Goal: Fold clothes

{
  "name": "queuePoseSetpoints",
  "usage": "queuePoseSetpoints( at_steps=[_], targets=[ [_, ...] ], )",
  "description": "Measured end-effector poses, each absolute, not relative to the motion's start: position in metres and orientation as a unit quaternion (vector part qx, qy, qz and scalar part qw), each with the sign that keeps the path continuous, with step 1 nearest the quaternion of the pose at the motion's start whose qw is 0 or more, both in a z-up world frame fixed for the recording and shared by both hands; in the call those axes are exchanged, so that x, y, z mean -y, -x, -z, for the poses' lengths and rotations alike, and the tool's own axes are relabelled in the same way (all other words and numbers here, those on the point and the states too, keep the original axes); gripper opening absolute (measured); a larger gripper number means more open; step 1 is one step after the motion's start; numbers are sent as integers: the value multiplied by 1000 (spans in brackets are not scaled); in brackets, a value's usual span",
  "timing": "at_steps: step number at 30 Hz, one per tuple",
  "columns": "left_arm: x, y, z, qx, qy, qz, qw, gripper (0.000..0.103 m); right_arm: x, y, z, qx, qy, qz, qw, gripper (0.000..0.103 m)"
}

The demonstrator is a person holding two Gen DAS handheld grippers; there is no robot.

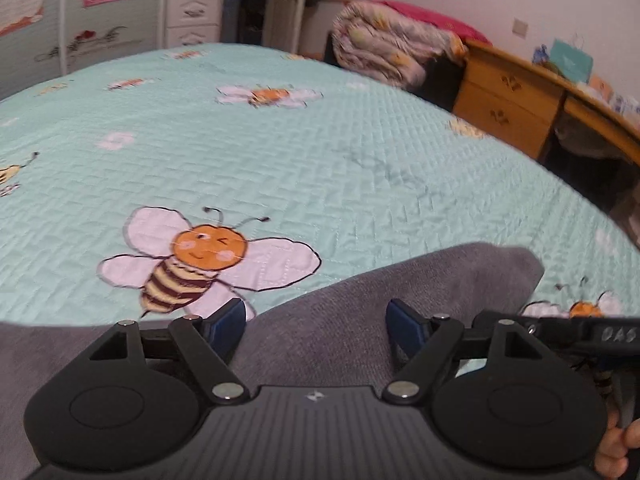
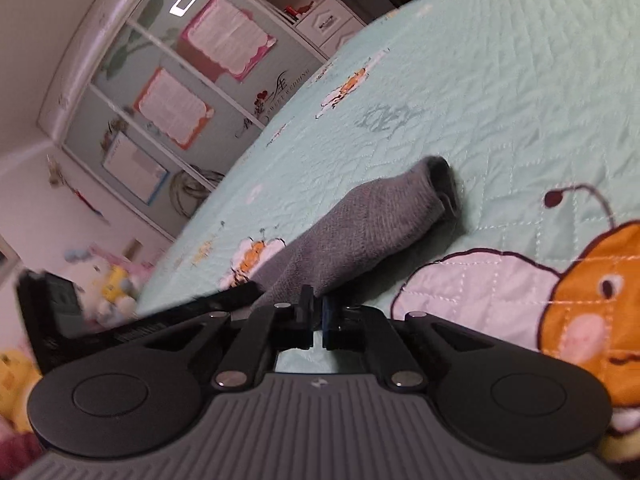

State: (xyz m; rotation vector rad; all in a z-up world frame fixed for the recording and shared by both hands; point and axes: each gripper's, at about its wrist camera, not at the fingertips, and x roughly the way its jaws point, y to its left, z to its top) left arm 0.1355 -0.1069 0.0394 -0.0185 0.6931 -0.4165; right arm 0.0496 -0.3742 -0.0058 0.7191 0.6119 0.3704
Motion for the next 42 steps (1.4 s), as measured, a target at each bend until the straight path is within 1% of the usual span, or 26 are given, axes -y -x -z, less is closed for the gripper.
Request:
queuePoseSetpoints(
  at_steps=[3,5,7,10,12,13,14,16,18,19,21,22,24,26,27,28,30,31,32,33,35,36,37,39,40,42],
  targets=[
    [97,-123,-52,-323,4,224,919,79,373,-42,4,-299,-334,-172,877,1],
    [98,-121,-56,-330,-12,246,911,75,370,-40,3,-301,-322,-169,881,1],
    [102,-123,-55,-354,-11,277,893,64,367,-38,2,-303,-309,-168,886,1],
    [111,-138,-42,-388,-4,302,871,56,368,-39,2,-305,-309,-170,884,1],
    [113,-164,-27,-386,-32,276,880,41,366,-42,2,-308,-306,-169,885,1],
    [111,-177,-25,-380,-26,266,885,31,366,-44,3,-310,-304,-170,885,1],
    [113,-190,-26,-380,-35,239,893,28,367,-44,5,-309,-306,-173,884,0],
    [122,-205,-28,-375,-68,192,904,27,369,-45,7,-309,-308,-179,882,0],
    [122,-203,-35,-374,-57,189,906,25,370,-45,8,-309,-310,-179,881,0],
    [122,-201,-38,-373,-49,190,907,21,371,-44,9,-309,-311,-180,881,0],
    [133,-180,-48,-364,-41,250,896,21,371,-43,9,-309,-310,-180,881,0],
    [140,-169,-54,-358,-37,283,889,23,370,-43,9,-309,-308,-179,882,0],
    [158,-149,-58,-353,-42,345,868,32,369,-43,9,-309,-306,-179,883,0],
    [188,-154,-38,-376,-80,348,855,32,369,-43,10,-309,-305,-179,883,0],
    [202,-158,-28,-387,-101,345,849,33,369,-43,10,-310,-305,-179,883,1],
    [210,-165,-26,-385,-108,333,854,35,370,-44,11,-311,-306,-178,882,0],
    [221,-179,-27,-371,-116,303,870,33,370,-45,11,-311,-311,-180,880,0],
    [223,-185,-29,-370,-116,285,876,40,369,-45,11,-311,-309,-180,880,0],
    [223,-191,-31,-371,-116,266,882,44,369,-45,11,-311,-308,-180,881,0],
    [220,-189,-34,-370,-103,267,884,44,369,-45,11,-311,-307,-180,881,0],
    [213,-182,-40,-366,-73,280,884,40,369,-45,11,-311,-306,-181,882,0],
    [209,-179,-43,-364,-58,287,884,40,368,-46,10,-311,-305,-181,882,0],
    [206,-175,-46,-362,-42,294,884,43,368,-46,10,-311,-303,-180,883,0],
    [214,-172,-36,-372,-64,312,872,46,367,-45,10,-310,-297,-179,885,1],
    [220,-171,-30,-377,-79,322,865,51,367,-46,10,-311,-299,-179,884,1],
    [229,-170,-23,-378,-102,331,859,55,369,-47,11,-312,-305,-179,882,0]
  ],
)
